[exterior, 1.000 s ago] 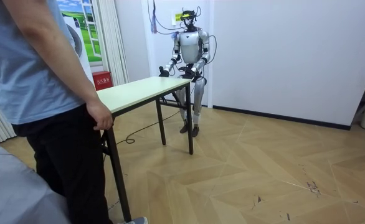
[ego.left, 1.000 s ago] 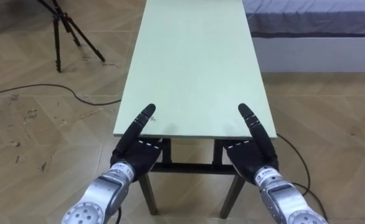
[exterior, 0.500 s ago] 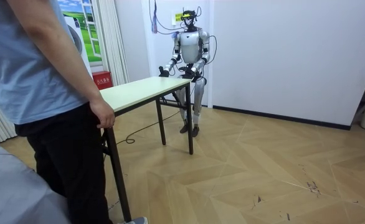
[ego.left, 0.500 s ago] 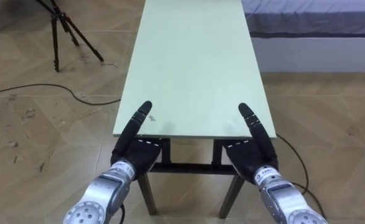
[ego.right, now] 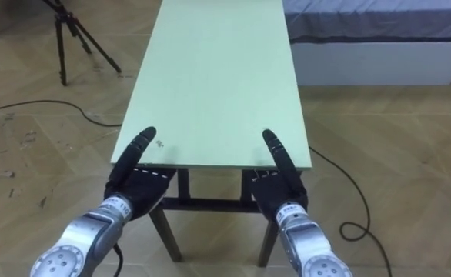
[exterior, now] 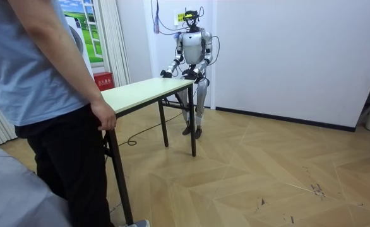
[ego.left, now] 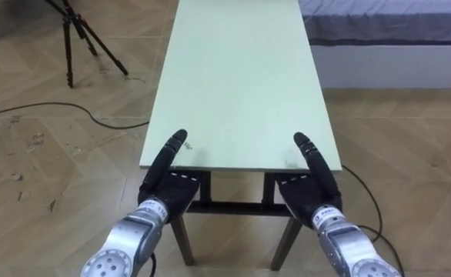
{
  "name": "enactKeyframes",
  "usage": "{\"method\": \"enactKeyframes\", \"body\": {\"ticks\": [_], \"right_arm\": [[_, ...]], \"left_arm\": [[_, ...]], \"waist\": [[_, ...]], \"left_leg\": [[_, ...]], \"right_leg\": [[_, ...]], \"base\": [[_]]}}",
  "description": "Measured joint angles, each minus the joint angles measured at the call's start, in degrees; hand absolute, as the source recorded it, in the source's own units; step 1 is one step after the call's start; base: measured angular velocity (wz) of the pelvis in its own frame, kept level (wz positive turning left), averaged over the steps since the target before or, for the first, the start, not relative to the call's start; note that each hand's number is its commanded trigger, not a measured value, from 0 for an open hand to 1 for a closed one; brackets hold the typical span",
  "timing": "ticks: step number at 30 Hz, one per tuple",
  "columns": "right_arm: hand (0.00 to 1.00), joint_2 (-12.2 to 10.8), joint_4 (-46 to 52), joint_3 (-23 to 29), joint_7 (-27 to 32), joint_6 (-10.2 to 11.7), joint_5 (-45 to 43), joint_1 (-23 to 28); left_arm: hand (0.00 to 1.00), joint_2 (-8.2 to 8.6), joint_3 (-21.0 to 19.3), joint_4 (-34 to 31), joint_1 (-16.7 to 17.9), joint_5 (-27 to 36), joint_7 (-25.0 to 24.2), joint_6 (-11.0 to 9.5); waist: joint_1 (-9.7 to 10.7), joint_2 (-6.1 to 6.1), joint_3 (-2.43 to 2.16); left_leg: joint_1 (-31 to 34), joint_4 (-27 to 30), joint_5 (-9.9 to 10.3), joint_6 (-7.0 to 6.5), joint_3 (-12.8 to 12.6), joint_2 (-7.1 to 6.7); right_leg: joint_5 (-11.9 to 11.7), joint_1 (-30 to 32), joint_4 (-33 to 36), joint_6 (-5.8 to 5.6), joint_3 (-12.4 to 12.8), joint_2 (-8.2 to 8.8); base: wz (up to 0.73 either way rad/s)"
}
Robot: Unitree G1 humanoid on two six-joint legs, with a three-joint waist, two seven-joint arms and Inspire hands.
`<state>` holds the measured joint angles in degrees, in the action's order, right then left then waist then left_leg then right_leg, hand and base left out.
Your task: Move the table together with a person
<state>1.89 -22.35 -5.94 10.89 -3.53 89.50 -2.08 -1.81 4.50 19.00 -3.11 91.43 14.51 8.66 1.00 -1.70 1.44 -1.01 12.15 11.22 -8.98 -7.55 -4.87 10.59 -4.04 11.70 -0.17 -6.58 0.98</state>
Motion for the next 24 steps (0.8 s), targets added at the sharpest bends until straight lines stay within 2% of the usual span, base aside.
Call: {"method": "enactKeyframes", "body": {"ticks": [5,8,12,24], "right_arm": [[1.00,-0.35,-0.23,-0.09,0.28,-0.04,-1.60,0.13],[1.00,-0.35,-0.23,-0.05,0.34,-0.03,-2.06,0.13],[1.00,-0.51,-0.22,-0.07,0.34,-0.07,-2.49,0.11],[1.00,-0.80,-0.22,-0.03,0.34,0.37,-3.23,0.10]], "left_arm": [[0.94,0.99,-0.03,1.88,-0.06,-2.15,0.74,-0.47],[0.98,1.31,-0.03,2.54,-0.06,-2.15,1.11,-0.48],[1.00,1.31,-0.03,2.53,-0.07,-3.26,1.64,-0.54],[1.00,1.61,-0.02,2.49,-0.11,-3.49,2.22,-0.64]], "waist": [[0.27,0.04,0.06],[0.21,0.26,0.21],[0.27,0.38,0.26],[0.27,0.60,0.39]], "left_leg": [[0.05,0.13,-0.01,0.01,-0.06,-0.01],[-0.55,-0.05,0.00,0.01,0.02,-0.06],[-0.72,-0.44,0.00,0.01,-0.09,-0.06],[-0.70,-0.55,0.00,0.01,-0.13,-0.08]], "right_leg": [[0.00,0.10,-0.03,0.00,0.29,0.04],[-0.01,-0.12,-0.01,-0.01,0.57,0.09],[-0.01,-0.10,-0.09,-0.01,1.69,0.00],[-0.01,-0.06,-0.13,-0.01,1.75,0.01]], "base": [[-0.04],[-0.15],[-0.01],[0.00]]}}
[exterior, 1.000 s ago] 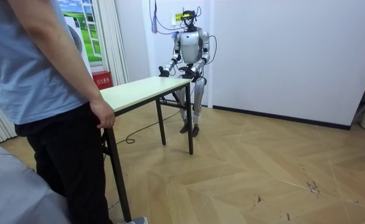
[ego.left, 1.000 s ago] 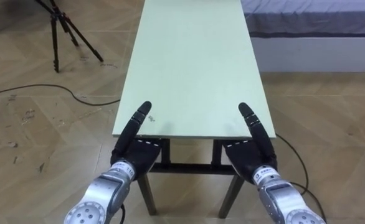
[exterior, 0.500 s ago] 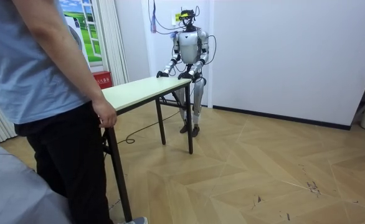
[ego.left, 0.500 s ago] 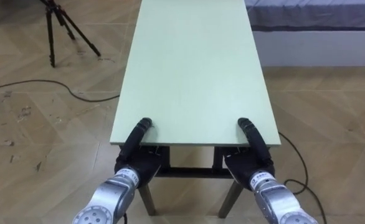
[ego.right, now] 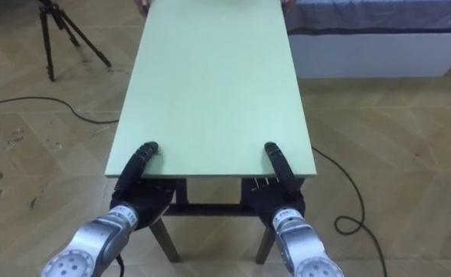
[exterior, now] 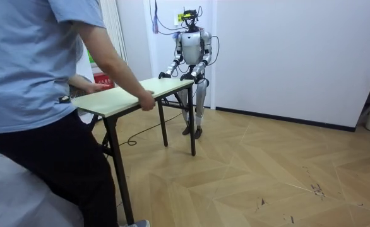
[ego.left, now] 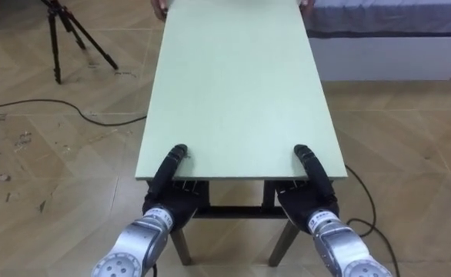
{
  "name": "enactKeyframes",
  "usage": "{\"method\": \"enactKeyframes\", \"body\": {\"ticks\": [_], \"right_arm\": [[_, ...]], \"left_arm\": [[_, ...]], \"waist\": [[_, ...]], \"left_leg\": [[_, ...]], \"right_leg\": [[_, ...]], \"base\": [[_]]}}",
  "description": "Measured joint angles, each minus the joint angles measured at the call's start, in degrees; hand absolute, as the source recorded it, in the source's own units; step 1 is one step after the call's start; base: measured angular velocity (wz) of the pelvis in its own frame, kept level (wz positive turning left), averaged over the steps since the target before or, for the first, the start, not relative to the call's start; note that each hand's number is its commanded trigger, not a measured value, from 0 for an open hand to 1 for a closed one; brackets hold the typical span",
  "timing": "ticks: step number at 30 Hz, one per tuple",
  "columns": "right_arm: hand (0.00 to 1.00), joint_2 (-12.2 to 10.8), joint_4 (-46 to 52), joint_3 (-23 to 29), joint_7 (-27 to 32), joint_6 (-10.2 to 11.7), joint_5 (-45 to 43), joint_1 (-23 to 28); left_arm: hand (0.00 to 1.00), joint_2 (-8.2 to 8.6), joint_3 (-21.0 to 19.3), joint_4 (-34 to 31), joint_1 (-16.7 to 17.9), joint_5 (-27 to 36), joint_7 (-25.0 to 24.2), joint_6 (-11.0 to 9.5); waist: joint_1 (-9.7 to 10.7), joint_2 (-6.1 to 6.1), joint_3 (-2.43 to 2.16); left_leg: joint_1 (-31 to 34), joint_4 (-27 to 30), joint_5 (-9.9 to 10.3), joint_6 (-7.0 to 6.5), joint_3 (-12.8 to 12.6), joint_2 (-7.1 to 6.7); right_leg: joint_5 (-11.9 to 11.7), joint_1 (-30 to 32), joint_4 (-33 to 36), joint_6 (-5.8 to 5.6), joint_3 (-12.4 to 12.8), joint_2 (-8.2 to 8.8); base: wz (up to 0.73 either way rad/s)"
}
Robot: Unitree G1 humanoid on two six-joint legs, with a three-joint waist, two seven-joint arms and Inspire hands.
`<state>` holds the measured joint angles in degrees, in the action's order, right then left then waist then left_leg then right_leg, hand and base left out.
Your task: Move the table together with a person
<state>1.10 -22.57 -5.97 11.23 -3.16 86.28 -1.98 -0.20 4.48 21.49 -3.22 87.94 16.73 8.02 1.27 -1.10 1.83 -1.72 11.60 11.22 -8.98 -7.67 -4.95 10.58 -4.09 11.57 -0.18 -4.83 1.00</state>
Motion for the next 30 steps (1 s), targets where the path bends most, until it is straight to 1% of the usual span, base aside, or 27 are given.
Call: {"method": "enactKeyframes", "body": {"ticks": [7,10,16,19,22,25,28,29,30], "right_arm": [[1.00,-0.08,0.00,0.00,0.00,0.01,-0.01,0.00],[1.00,-0.16,0.00,0.00,-0.02,0.02,-0.40,-0.37],[1.00,-0.15,0.00,0.29,-0.94,0.10,-1.12,-1.09],[1.00,-0.02,0.02,0.32,-2.36,0.15,-1.32,-1.32],[1.00,-0.01,0.23,0.29,-3.19,0.17,-1.29,-1.41],[1.00,0.08,0.34,0.28,-3.85,0.21,-1.24,-1.39],[1.00,0.10,0.41,0.36,-3.68,0.57,-0.92,-1.30],[1.00,0.07,0.41,0.35,-3.70,0.58,-0.59,-1.16],[1.00,-0.27,0.50,0.18,-3.72,0.56,-0.14,-0.83]], "left_arm": [[1.00,0.07,0.03,0.00,0.00,-0.16,0.03,-0.22],[1.00,0.37,0.06,0.00,0.00,-0.66,-0.14,-0.89],[1.00,0.62,0.10,0.00,0.00,-1.00,-1.88,-1.17],[1.00,0.63,0.08,-0.03,0.00,-1.53,-3.53,-1.20],[1.00,0.71,0.16,-0.08,0.04,-2.61,-4.99,-1.66],[1.00,0.70,0.16,-0.09,0.09,-2.70,-5.75,-1.73],[1.00,0.89,0.27,-0.64,0.67,-3.39,-6.90,-1.62],[1.00,0.97,0.28,-1.10,1.09,-3.62,-7.36,-1.60],[1.00,1.03,0.23,-2.18,2.16,-3.96,-7.82,-1.79]], "waist": [[0.00,0.18,-0.01],[-0.04,0.26,0.00],[-0.19,0.25,0.00],[-0.29,0.20,-0.03],[-0.53,0.12,-0.08],[-1.22,-0.11,-0.22],[-1.65,-0.93,-0.71],[-1.77,-1.15,-0.81],[-1.80,-1.55,-1.08]], "left_leg": [[0.00,0.00,0.00,0.00,0.00,0.00],[0.01,0.01,0.00,0.00,-0.01,-0.01],[0.00,0.03,0.00,0.00,-0.03,-0.02],[0.08,-0.01,0.08,0.09,0.05,0.01],[0.10,-0.29,0.11,0.13,0.15,0.06],[0.10,-0.24,0.11,0.13,0.04,0.11],[0.11,-0.25,0.11,0.13,0.05,0.11],[0.11,-0.25,0.11,0.13,0.06,0.10],[0.08,-0.21,0.11,0.14,0.06,0.11]], "right_leg": [[0.00,-0.01,0.00,0.00,-0.04,0.00],[0.00,-0.02,0.00,0.00,-0.04,0.00],[0.00,-0.09,0.00,0.00,0.11,-0.03],[0.00,-0.01,0.01,0.00,0.04,-0.13],[0.00,0.12,0.01,0.00,-0.04,-0.21],[0.00,0.16,0.00,0.00,-0.02,-0.25],[0.00,0.14,0.00,0.00,-0.02,-0.23],[0.00,0.14,0.02,0.00,-0.03,-0.22],[0.00,0.10,0.06,0.01,-0.04,-0.22]], "base": [[0.00],[0.00],[0.01],[0.00],[0.00],[0.00],[0.00],[0.03],[0.03]]}}
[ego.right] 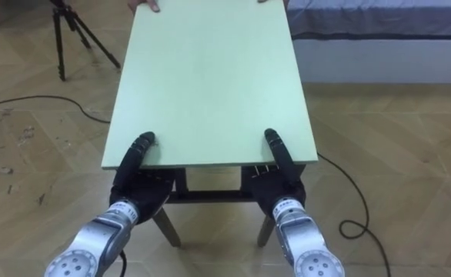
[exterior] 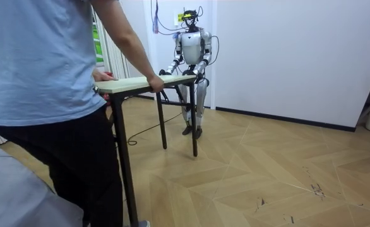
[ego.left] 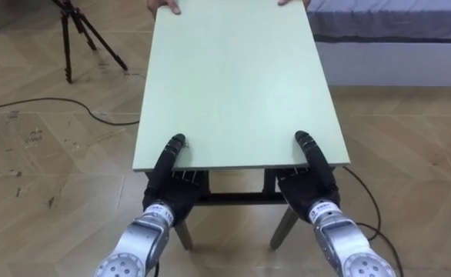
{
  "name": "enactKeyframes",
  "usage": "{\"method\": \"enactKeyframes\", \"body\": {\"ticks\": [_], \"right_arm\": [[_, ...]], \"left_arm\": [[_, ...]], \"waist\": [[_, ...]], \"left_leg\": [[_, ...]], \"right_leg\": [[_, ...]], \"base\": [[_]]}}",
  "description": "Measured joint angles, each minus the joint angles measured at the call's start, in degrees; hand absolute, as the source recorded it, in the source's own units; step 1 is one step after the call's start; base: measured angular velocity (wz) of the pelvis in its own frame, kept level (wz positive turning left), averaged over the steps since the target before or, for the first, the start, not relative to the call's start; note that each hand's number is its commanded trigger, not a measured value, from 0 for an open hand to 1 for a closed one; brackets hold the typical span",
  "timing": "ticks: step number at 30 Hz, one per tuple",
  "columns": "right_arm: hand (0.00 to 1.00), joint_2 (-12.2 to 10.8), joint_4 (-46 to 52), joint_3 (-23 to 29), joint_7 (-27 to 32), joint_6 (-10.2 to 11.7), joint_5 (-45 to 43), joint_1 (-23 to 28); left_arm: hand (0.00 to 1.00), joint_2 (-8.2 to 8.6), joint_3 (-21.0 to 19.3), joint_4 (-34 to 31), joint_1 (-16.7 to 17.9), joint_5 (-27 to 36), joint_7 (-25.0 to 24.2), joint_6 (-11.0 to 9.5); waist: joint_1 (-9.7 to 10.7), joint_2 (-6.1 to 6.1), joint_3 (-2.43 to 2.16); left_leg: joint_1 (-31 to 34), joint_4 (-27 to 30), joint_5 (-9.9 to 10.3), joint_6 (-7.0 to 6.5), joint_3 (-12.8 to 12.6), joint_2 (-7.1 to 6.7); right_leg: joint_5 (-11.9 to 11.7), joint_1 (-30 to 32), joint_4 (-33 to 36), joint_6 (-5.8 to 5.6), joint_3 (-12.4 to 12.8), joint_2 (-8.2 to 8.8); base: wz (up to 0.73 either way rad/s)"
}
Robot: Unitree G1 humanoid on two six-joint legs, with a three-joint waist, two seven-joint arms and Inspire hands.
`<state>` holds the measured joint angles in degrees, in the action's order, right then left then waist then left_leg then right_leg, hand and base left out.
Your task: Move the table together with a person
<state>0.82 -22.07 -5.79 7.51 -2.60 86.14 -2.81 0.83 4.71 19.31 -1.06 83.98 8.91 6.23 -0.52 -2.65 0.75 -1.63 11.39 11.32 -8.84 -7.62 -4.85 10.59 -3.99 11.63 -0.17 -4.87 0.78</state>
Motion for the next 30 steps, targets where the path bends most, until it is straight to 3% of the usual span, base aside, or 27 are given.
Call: {"method": "enactKeyframes", "body": {"ticks": [2,7,14,18,22,25,27,30], "right_arm": [[1.00,-0.38,0.07,-0.32,0.00,-0.01,-0.03,0.54],[1.00,-0.57,2.97,-0.30,0.00,0.11,-1.05,3.43],[1.00,-0.57,9.96,-0.35,-0.75,0.51,-1.91,9.59],[1.00,0.12,12.22,-2.49,-0.76,2.74,-0.88,11.19],[1.00,1.27,15.37,-4.36,-0.77,4.67,-0.89,13.48],[1.00,1.30,17.07,-5.02,-0.87,5.15,-1.56,15.58],[1.00,1.33,18.04,-6.13,-1.22,6.45,-2.30,16.27],[1.00,1.49,18.68,-6.78,-2.83,8.09,-2.39,17.88]], "left_arm": [[1.00,-0.05,-0.19,-0.35,0.71,-1.08,-0.18,-0.35],[1.00,0.04,0.02,-0.90,2.06,-4.00,-2.04,-0.15],[1.00,0.40,1.09,-4.81,6.16,-5.07,-4.22,0.46],[1.00,0.34,1.98,-7.77,8.07,-4.79,-3.33,0.10],[1.00,0.28,4.32,-12.05,11.41,-4.84,-2.52,-1.90],[1.00,-0.14,5.51,-13.97,13.63,-4.78,-2.52,-2.80],[1.00,-0.29,6.81,-15.28,14.82,-4.63,-2.54,-4.43],[1.00,-0.19,7.74,-15.33,15.00,-4.66,-2.79,-4.67]], "waist": [[0.01,-0.37,-0.25],[0.12,-0.24,-0.24],[0.01,0.93,-0.13],[-0.07,1.19,0.02],[-0.09,1.49,0.12],[-0.72,1.52,0.13],[-1.17,1.73,0.20],[-1.08,1.84,0.19]], "left_leg": [[-0.03,0.20,-0.01,0.01,0.00,0.00],[-0.48,0.10,-0.01,0.02,-0.13,-0.04],[-1.17,-0.63,-0.01,0.03,-0.83,0.00],[-1.02,-0.64,-0.01,0.03,-1.08,0.00],[-0.53,-0.65,-0.02,0.03,-1.02,0.02],[-0.87,-0.60,-0.03,0.04,1.19,0.10],[-0.57,-0.63,0.05,0.19,4.02,-0.22],[-0.38,-0.80,0.10,0.27,3.55,-0.20]], "right_leg": [[0.01,-0.18,0.00,0.00,0.00,0.04],[0.04,-0.48,0.04,-0.03,-0.02,0.13],[0.05,-0.77,-0.13,-0.04,0.14,0.12],[0.05,-0.54,-0.12,-0.04,0.11,0.14],[0.05,0.16,0.20,-0.04,0.02,0.14],[0.54,1.30,1.37,-0.50,0.11,0.02],[-0.23,1.98,-0.49,-0.18,-0.01,0.30],[-0.40,1.02,-0.94,-0.10,-0.18,0.22]], "base": [[0.05],[-0.02],[-0.05],[-0.05],[0.02],[-0.05],[-0.08],[0.19]]}}
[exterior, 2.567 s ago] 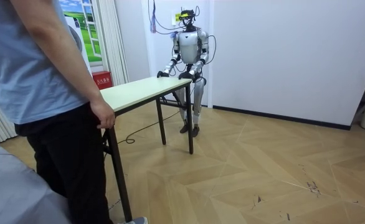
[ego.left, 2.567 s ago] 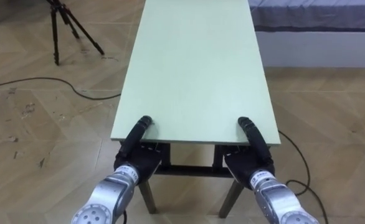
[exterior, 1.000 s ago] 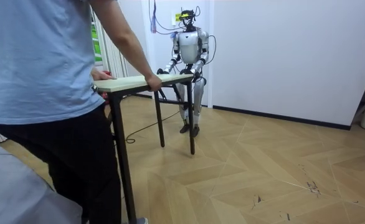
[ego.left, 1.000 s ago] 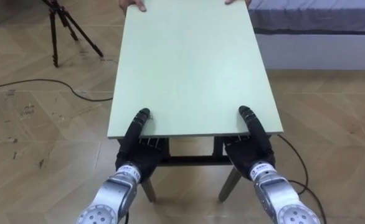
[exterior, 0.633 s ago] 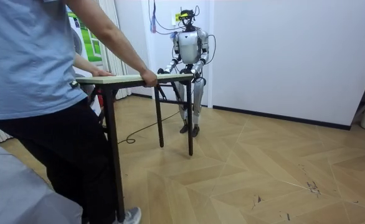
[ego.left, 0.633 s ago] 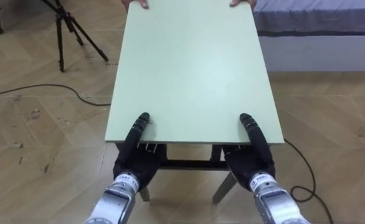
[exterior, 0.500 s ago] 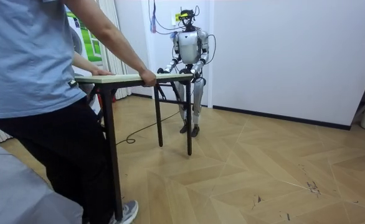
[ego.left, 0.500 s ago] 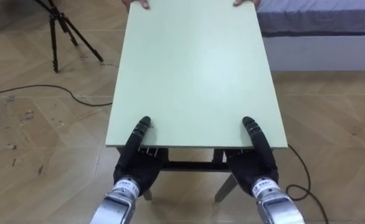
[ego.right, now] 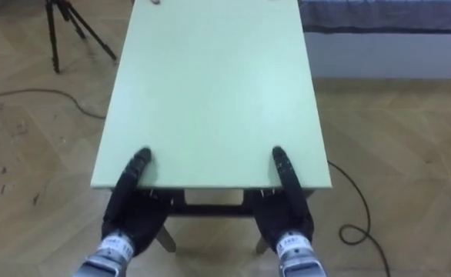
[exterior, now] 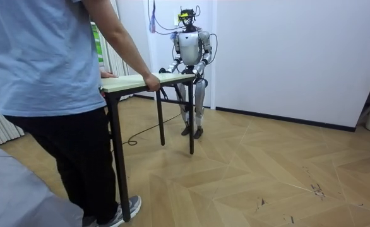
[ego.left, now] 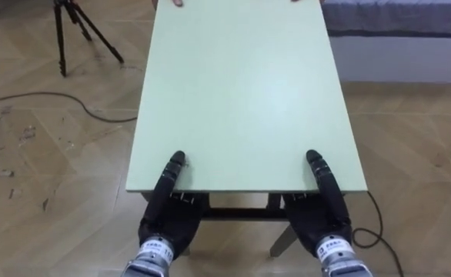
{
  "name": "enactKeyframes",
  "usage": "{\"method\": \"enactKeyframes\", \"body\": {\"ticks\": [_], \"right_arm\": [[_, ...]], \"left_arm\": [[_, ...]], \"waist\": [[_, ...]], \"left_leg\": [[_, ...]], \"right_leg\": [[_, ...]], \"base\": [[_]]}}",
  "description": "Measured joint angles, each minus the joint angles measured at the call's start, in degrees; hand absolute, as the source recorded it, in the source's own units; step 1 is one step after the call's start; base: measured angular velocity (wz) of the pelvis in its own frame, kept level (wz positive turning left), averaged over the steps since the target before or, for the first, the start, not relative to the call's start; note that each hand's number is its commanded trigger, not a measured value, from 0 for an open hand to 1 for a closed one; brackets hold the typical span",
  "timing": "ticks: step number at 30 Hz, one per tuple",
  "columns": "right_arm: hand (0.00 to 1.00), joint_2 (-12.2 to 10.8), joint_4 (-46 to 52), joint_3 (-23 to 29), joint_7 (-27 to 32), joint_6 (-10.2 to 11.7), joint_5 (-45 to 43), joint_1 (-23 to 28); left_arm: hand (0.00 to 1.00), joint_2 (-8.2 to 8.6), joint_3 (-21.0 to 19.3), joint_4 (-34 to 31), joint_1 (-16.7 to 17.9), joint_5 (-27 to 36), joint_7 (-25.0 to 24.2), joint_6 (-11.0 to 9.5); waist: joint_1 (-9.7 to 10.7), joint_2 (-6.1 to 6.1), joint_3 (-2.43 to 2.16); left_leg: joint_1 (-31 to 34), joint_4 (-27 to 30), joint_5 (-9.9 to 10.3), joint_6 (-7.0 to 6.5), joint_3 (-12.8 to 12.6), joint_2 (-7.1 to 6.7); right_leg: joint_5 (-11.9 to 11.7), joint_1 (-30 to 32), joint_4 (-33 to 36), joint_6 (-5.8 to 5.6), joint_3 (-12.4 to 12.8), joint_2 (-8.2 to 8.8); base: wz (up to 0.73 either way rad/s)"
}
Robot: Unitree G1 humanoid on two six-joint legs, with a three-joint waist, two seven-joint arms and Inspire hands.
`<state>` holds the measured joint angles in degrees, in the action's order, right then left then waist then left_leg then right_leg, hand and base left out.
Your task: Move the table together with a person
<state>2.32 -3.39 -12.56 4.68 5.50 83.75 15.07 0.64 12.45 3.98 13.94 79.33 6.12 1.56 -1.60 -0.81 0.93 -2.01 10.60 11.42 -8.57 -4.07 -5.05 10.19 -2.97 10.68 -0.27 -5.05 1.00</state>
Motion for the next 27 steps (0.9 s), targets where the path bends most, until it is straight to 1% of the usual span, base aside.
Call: {"method": "enactKeyframes", "body": {"ticks": [3,5,8,9,12,13,14,16,18,19,20,21,22,23,24,25,26,27], "right_arm": [[1.00,0.04,0.02,-0.36,-2.14,1.01,0.07,0.86],[1.00,0.23,0.03,-0.78,-2.59,1.51,0.20,1.08],[1.00,0.31,0.03,-1.95,-3.78,2.27,0.35,2.15],[1.00,0.30,0.03,-2.53,-4.22,2.57,0.42,2.57],[1.00,0.30,0.03,-3.55,-4.61,3.53,0.65,3.22],[1.00,0.33,0.02,-3.70,-4.62,3.67,0.99,3.26],[1.00,0.55,0.02,-3.83,-4.91,3.85,1.70,3.54],[1.00,1.08,0.01,-4.24,-5.36,4.10,3.34,3.99],[1.00,1.62,-0.26,-4.58,-6.36,4.06,5.07,4.48],[1.00,1.68,-0.29,-4.60,-6.56,4.01,5.53,4.66],[1.00,1.70,-0.29,-4.62,-6.89,3.74,5.75,4.72],[1.00,1.74,-0.27,-4.67,-7.36,3.59,5.67,4.65],[1.00,2.72,-0.33,-5.26,-7.95,3.95,6.07,4.72],[1.00,3.17,-0.32,-5.47,-8.19,4.09,6.42,4.83],[1.00,3.51,-0.32,-5.64,-8.36,3.91,6.58,5.02],[1.00,3.77,-0.16,-5.75,-8.62,3.80,6.40,4.96],[1.00,3.86,-0.17,-5.93,-8.63,3.79,6.34,4.83],[1.00,4.00,-0.49,-7.19,-8.52,3.82,6.48,4.48]], "left_arm": [[1.00,-0.19,1.21,-0.31,0.24,0.19,-0.06,-0.75],[1.00,-0.80,2.04,-0.40,0.46,1.19,-0.05,-1.43],[1.00,-1.86,2.79,-2.28,2.72,1.65,-0.05,-2.31],[1.00,-2.05,3.25,-2.92,3.52,1.63,-0.06,-3.03],[1.00,-2.50,4.26,-3.36,4.25,1.63,-0.07,-4.47],[1.00,-2.64,4.31,-3.36,4.28,1.65,-0.07,-4.57],[1.00,-3.05,4.45,-3.35,4.28,1.63,-0.10,-4.60],[1.00,-3.50,4.92,-3.33,4.28,1.63,-0.20,-4.70],[1.00,-3.98,5.70,-3.33,4.30,1.66,-0.46,-4.75],[1.00,-4.10,5.88,-3.33,4.31,1.67,-0.47,-4.78],[1.00,-4.36,6.02,-3.35,4.33,1.64,-0.87,-5.18],[1.00,-4.49,6.00,-3.34,4.49,1.72,-1.65,-5.45],[1.00,-4.53,6.14,-3.14,4.77,2.25,-2.14,-5.48],[1.00,-4.79,6.15,-3.14,4.81,2.59,-2.18,-5.47],[1.00,-5.17,6.23,-3.14,5.09,3.07,-2.34,-5.46],[1.00,-5.02,6.21,-3.18,5.55,3.56,-2.89,-5.57],[1.00,-4.96,6.20,-3.20,5.85,3.80,-3.09,-5.73],[1.00,-4.67,6.05,-3.20,6.64,4.25,-3.21,-6.18]], "waist": [[0.07,0.02,0.00],[0.13,0.11,0.00],[0.78,0.42,-0.01],[1.16,0.55,-0.02],[1.34,0.75,-0.03],[1.36,0.77,-0.02],[1.35,0.87,0.00],[1.31,0.94,0.03],[1.30,1.24,0.21],[1.28,1.26,0.22],[0.98,1.50,0.31],[0.69,1.58,0.32],[0.57,0.96,0.16],[0.59,1.09,0.02],[0.37,2.07,-0.37],[0.06,2.28,-0.39],[-0.04,2.10,-0.33],[-0.44,0.63,-0.35]], "left_leg": [[0.49,0.10,0.01,0.01,-0.46,0.08],[0.49,0.10,0.01,0.02,-0.47,0.09],[0.37,0.09,0.01,0.02,-0.47,0.10],[0.34,0.09,0.01,0.02,-0.47,0.10],[0.34,0.16,0.01,0.02,-0.50,0.09],[0.34,0.20,0.01,0.02,-0.50,0.09],[0.36,0.30,0.04,0.08,-0.58,0.10],[0.88,1.32,0.47,0.83,-0.65,0.28],[1.92,3.86,0.64,1.14,0.08,0.31],[2.43,4.94,0.83,1.48,0.92,0.36],[3.92,7.17,1.10,1.93,2.46,0.49],[5.85,9.61,1.57,2.78,3.01,0.48],[7.14,11.49,2.50,5.64,3.00,0.70],[7.55,11.86,2.46,8.45,2.53,0.72],[7.86,11.21,1.04,14.01,2.91,0.14],[8.54,13.65,0.75,15.33,1.83,0.65],[9.49,18.89,1.70,14.41,-0.65,2.59],[9.61,31.48,2.50,13.38,-4.51,9.34]], "right_leg": [[0.00,0.32,-0.05,0.00,0.25,-0.05],[0.01,0.32,0.01,0.00,0.27,-0.05],[0.01,0.17,0.00,0.00,0.20,-0.05],[0.01,0.15,0.05,0.00,0.34,-0.06],[0.02,0.16,0.10,-0.01,0.34,-0.06],[0.02,0.16,0.18,-0.01,0.33,-0.06],[0.03,0.16,0.31,-0.01,0.30,-0.07],[0.23,0.54,1.09,-0.10,0.28,-0.14],[1.29,2.90,4.86,-0.21,-0.67,-0.40],[1.99,3.57,5.44,0.09,-0.79,-0.63],[1.77,5.49,4.46,1.07,0.48,-2.08],[-0.36,8.04,1.79,3.53,0.50,-3.38],[-2.65,9.38,2.11,4.67,-0.22,-3.91],[-2.72,9.70,2.63,4.78,-0.85,-3.57],[-3.21,10.41,2.67,5.63,-1.67,-3.08],[-4.60,10.04,0.49,6.55,-2.79,-2.17],[-4.70,9.41,-0.17,6.62,-2.93,-2.58],[-4.33,8.46,0.21,7.22,-3.67,-4.81]], "base": [[0.08],[0.00],[-0.01],[0.03],[0.00],[0.00],[0.04],[0.05],[0.00],[-0.10],[-0.16],[-0.07],[0.05],[0.04],[-0.16],[-0.26],[-0.36],[-0.26]]}}
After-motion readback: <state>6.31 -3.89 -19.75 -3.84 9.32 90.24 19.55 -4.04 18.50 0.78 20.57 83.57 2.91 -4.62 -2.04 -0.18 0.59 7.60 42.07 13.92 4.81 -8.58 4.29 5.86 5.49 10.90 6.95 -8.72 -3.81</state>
